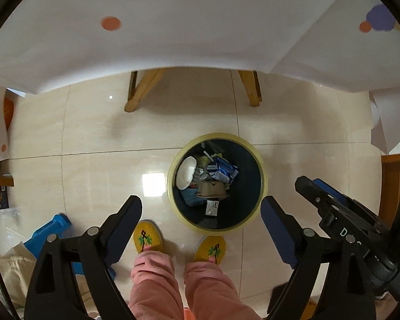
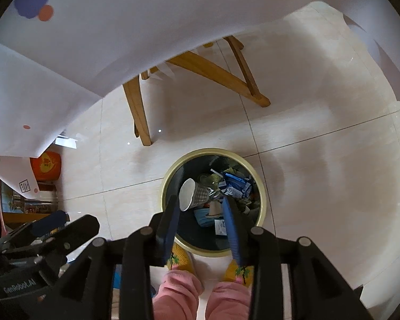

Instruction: Collect trash

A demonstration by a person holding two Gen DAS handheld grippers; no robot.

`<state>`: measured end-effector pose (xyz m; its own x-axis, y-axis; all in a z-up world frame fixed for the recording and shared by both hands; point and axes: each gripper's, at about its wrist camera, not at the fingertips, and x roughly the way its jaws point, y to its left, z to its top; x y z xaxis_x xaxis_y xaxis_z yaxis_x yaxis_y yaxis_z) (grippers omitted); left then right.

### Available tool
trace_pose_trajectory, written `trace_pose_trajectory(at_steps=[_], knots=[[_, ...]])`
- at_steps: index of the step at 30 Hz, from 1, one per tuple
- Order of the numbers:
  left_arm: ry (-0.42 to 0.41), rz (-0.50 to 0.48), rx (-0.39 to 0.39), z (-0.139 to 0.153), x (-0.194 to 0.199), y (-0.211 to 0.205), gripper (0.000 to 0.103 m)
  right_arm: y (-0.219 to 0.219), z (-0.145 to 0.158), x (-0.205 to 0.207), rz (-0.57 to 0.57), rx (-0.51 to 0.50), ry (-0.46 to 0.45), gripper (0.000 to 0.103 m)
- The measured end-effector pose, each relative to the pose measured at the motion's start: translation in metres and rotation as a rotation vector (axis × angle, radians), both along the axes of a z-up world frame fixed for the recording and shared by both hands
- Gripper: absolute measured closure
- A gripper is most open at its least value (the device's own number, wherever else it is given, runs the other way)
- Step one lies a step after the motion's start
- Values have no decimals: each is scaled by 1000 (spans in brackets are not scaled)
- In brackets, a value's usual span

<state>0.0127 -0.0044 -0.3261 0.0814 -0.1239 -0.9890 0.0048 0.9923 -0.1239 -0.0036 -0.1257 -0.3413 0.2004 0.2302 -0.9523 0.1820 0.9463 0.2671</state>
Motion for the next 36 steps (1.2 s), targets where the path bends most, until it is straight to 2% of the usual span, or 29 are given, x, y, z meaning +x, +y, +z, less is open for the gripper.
trace_pose_trajectory(at_steps=[6, 11, 19, 24, 28, 36], knots=[[-56, 34, 29, 29, -4, 6, 13, 4, 21, 0, 17, 1, -17, 67], [-104, 60, 48, 66, -3, 10, 13, 8, 58, -1, 33, -8, -55, 67], [-202, 75, 62, 144, -5, 17, 13, 10, 135, -4, 40, -17, -129, 66], [-266, 84, 51, 193, -9, 21, 13, 16, 192, -5, 70, -47, -208, 56], [-309, 89, 38, 223, -13, 19, 13, 22, 234, -6, 93, -69, -266, 55], [-400, 83, 60, 279, -23, 13, 13, 21, 290, -9, 81, -96, -311, 55]])
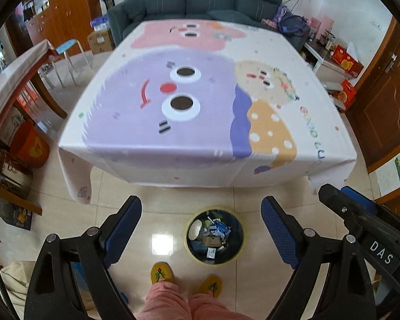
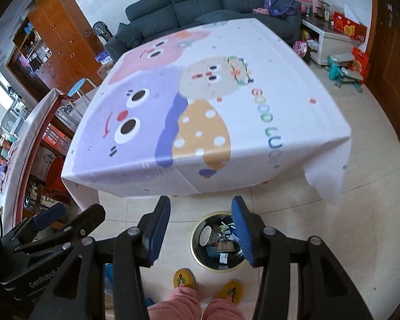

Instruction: Collect trash

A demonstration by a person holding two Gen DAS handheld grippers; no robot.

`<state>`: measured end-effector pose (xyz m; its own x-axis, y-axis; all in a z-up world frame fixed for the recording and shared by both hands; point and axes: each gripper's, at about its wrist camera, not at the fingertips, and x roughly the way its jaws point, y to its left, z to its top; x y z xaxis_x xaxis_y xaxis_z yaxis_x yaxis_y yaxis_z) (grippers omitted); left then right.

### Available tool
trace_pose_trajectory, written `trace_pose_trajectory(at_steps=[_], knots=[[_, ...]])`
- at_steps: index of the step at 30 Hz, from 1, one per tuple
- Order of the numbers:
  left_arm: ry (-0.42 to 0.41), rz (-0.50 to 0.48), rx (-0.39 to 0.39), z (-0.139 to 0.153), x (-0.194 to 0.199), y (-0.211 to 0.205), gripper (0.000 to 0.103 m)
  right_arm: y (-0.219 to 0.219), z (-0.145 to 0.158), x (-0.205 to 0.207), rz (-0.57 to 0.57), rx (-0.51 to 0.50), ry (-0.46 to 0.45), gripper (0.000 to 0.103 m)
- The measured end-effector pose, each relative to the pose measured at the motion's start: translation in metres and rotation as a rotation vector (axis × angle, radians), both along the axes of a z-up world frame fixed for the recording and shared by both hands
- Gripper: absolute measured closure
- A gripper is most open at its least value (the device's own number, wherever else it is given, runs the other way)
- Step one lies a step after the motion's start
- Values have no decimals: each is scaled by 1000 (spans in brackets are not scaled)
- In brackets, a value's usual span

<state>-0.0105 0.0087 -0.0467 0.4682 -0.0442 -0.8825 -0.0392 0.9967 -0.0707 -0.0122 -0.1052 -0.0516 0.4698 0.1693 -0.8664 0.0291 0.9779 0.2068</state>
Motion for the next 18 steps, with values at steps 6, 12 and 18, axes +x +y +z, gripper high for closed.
trace_pose_trajectory(at_steps=[6, 12, 18], knots=[[-54, 11, 11, 27, -6, -3, 13, 7, 26, -1, 17, -24, -43, 55], [-91, 9, 32, 41, -5, -7, 13, 11, 41, -3, 38, -47, -78, 55], [-103, 14, 34, 48, -6, -9, 13, 11, 48, -4, 41, -61, -103, 54]])
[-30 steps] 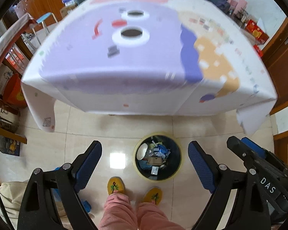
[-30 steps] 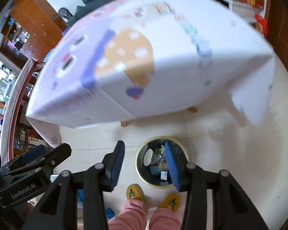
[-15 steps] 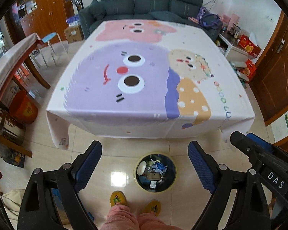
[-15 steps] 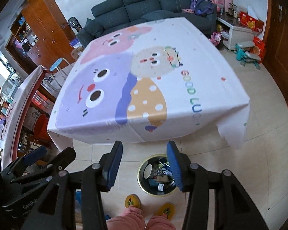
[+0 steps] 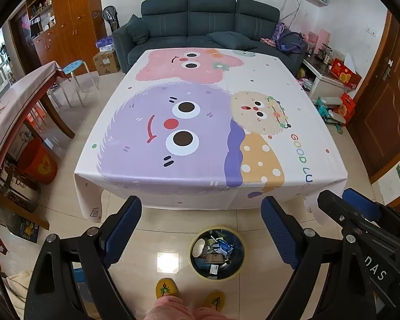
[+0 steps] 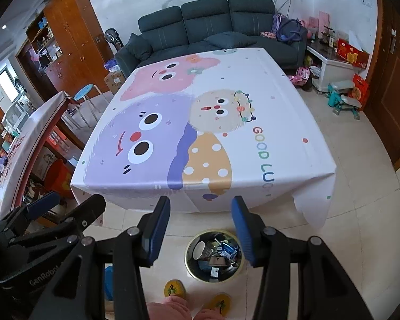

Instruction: Collect trash

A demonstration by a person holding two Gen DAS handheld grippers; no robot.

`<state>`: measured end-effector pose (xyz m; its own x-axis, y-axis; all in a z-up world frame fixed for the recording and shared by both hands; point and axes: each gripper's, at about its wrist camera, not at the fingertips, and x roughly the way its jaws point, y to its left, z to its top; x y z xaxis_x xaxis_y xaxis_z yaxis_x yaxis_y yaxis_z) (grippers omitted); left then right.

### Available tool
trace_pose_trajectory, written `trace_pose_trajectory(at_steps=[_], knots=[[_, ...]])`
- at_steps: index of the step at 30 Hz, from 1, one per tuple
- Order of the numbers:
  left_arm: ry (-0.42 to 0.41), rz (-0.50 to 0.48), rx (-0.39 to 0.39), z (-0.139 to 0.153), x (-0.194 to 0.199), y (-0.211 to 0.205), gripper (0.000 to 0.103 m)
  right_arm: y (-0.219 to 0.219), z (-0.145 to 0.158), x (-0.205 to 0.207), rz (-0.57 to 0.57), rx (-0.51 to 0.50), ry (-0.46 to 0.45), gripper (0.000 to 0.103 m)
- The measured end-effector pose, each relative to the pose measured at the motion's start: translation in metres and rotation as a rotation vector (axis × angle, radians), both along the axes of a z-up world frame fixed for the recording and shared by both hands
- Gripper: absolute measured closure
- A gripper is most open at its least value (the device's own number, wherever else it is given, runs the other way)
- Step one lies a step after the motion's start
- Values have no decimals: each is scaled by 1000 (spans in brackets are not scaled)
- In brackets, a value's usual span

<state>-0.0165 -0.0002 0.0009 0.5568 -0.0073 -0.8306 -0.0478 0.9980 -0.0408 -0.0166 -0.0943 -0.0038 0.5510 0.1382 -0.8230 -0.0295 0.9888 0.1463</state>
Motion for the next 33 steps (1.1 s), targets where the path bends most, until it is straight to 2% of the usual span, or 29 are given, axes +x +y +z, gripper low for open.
trace_pose_trajectory(at_steps=[33], knots=[[-8, 5, 12, 2, 6, -5, 13, -1, 7, 0, 1, -26, -31, 54]])
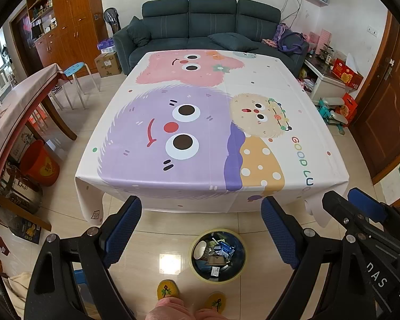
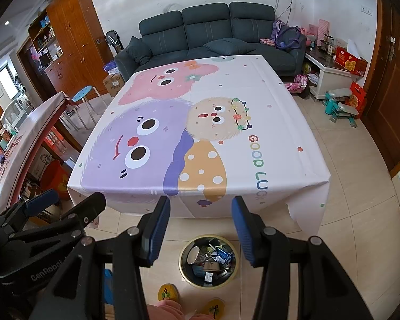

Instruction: Collect trash

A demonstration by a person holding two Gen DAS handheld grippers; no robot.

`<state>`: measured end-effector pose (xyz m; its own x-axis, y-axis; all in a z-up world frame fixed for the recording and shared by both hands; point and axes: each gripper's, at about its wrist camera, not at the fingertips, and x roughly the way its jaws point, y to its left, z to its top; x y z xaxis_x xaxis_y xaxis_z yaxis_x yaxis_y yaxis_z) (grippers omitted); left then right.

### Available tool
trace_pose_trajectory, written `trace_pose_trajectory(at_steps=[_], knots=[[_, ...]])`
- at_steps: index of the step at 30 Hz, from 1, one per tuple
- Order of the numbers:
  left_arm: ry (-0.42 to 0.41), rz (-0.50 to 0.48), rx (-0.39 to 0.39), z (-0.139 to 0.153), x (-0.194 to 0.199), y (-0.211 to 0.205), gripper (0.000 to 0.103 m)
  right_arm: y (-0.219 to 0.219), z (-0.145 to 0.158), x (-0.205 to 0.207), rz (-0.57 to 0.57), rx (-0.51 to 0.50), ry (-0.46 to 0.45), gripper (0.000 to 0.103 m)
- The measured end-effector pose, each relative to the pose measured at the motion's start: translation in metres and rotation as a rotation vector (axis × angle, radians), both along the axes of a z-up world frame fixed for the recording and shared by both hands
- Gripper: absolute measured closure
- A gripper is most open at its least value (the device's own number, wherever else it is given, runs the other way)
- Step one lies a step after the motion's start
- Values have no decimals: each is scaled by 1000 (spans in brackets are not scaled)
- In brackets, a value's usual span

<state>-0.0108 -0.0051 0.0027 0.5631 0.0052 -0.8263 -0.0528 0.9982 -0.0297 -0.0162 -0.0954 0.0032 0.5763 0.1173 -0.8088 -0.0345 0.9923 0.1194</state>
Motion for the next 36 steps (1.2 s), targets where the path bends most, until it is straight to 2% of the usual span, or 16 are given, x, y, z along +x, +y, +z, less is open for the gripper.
trace_pose_trajectory(at_steps=[36], knots=[[3, -7, 0, -1, 2, 1, 13, -1, -1, 0, 0, -1, 2, 54]])
